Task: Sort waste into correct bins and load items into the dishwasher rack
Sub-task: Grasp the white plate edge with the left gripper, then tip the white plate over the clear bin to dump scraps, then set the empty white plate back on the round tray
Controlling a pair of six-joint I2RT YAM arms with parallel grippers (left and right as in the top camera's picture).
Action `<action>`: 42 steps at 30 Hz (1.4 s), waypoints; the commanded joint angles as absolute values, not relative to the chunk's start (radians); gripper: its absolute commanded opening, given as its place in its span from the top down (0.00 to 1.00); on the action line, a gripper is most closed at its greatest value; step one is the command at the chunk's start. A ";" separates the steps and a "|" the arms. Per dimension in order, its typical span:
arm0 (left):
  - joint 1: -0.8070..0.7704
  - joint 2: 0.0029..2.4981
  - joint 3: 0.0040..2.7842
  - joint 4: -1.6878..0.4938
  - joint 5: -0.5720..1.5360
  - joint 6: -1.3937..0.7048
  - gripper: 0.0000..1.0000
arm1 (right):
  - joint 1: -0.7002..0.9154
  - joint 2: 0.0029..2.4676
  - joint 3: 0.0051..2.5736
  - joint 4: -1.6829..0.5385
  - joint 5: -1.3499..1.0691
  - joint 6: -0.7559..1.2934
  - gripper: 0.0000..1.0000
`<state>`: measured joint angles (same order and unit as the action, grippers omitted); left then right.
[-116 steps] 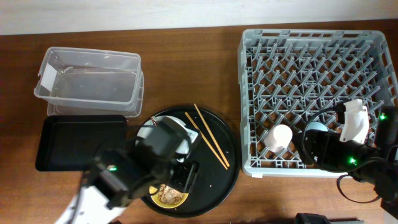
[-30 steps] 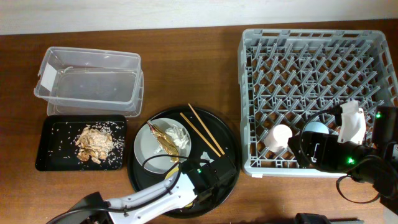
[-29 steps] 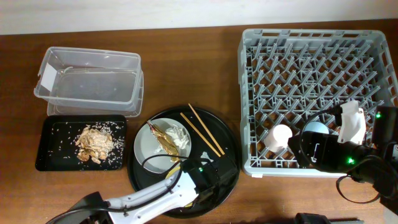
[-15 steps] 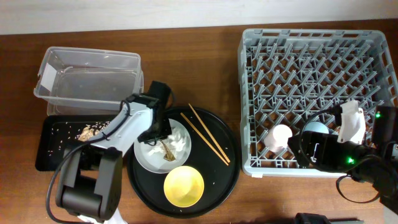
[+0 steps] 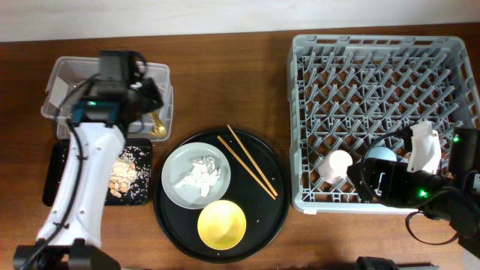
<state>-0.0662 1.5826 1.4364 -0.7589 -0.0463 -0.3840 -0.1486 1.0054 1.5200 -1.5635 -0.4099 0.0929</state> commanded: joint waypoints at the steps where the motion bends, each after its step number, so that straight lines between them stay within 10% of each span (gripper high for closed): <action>1: 0.049 1.783 1.565 -0.704 0.057 -0.364 0.98 | -0.143 1.001 1.526 -1.563 -0.408 0.082 0.05; 3: 0.058 1.885 1.658 -0.702 0.057 -0.331 0.43 | -0.143 1.001 1.526 -1.564 -0.408 0.082 0.05; 4: 0.055 1.910 1.711 -0.714 0.043 -0.274 0.35 | -0.143 1.001 1.526 -1.564 -0.408 0.082 0.05; 9: -0.120 1.864 1.831 -1.388 0.086 -0.252 0.52 | -0.143 1.001 1.526 -1.567 -0.408 0.082 0.04; 13: -0.427 1.864 1.410 -1.222 0.005 -0.439 0.50 | -0.143 1.001 1.526 -1.579 -0.408 0.082 0.04; 18: -0.462 1.864 1.148 -0.937 -0.015 -0.490 0.18 | -0.143 1.001 1.526 -1.582 -0.408 0.052 0.04; 19: -0.462 1.864 1.114 -0.896 -0.015 -0.490 0.24 | -0.143 1.001 1.526 -1.583 -0.408 0.052 0.04; 20: -0.462 1.864 1.098 -0.879 -0.013 -0.490 0.76 | -0.143 1.002 1.526 -1.582 -0.408 0.052 0.04; 21: -0.462 1.852 1.109 -0.888 0.004 -0.488 1.00 | -0.143 1.001 1.526 -1.581 -0.408 0.052 0.04; 26: -0.282 1.708 1.589 -1.157 -0.039 -0.338 1.00 | -0.143 1.001 1.526 -1.582 -0.408 0.052 0.04; 30: 0.000 1.739 1.625 -0.910 -0.070 -0.273 1.00 | -0.143 1.001 1.526 -1.581 -0.408 0.052 0.04; 31: 0.048 1.781 1.625 -0.839 -0.006 -0.229 0.97 | -0.143 1.001 1.526 -1.582 -0.408 0.052 0.04; 33: 0.078 1.851 1.625 -0.753 -0.006 -0.167 0.13 | -0.143 1.001 1.526 -1.582 -0.408 0.052 0.04; 34: 0.080 1.855 1.626 -0.748 0.007 -0.154 0.02 | -0.143 1.001 1.526 -1.582 -0.408 0.052 0.04; 42: -0.032 1.608 2.116 -1.457 0.002 -0.106 0.04 | -0.143 1.001 1.526 -1.583 -0.381 0.052 0.01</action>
